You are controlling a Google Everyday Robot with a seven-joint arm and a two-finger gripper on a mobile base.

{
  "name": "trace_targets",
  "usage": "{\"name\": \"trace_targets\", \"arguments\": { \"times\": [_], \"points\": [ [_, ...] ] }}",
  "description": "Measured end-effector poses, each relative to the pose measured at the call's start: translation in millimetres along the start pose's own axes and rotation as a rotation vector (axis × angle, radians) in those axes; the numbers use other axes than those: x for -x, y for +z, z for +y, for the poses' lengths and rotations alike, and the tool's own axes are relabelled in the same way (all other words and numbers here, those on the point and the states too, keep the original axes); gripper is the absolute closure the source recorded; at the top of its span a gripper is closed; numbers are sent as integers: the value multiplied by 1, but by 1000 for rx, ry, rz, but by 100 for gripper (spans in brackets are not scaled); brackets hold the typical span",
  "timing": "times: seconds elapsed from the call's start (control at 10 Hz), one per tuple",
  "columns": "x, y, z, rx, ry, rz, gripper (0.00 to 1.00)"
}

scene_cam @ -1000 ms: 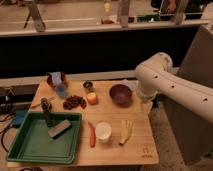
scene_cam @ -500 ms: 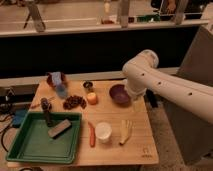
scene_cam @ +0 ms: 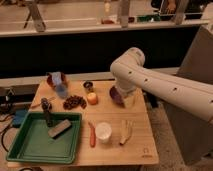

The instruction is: Place apple in metal cup

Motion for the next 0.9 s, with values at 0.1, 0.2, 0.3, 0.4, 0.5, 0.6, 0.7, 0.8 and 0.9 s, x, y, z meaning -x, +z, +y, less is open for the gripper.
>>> {"name": "trace_targets", "arguments": {
  "times": [0.1,0.2,0.3,0.4,0.5,0.6,0.7,0.8,0.9],
  "points": [
    [-2,1,0,4,-8,3,20],
    [5,4,-6,4,-37,4,20],
    [9,5,-10,1,-51,4,20],
    [15,6,-16,-1,-64,6,20],
    [23,7,-21,-2,-79,4,20],
    [28,7,-25,-6,-90,4,20],
    [27,9,-25,-3,-100,9,20],
    [28,9,-29,-6,-112,10,20],
    [35,11,-34,-9,-132,7,20]
  ]
}}
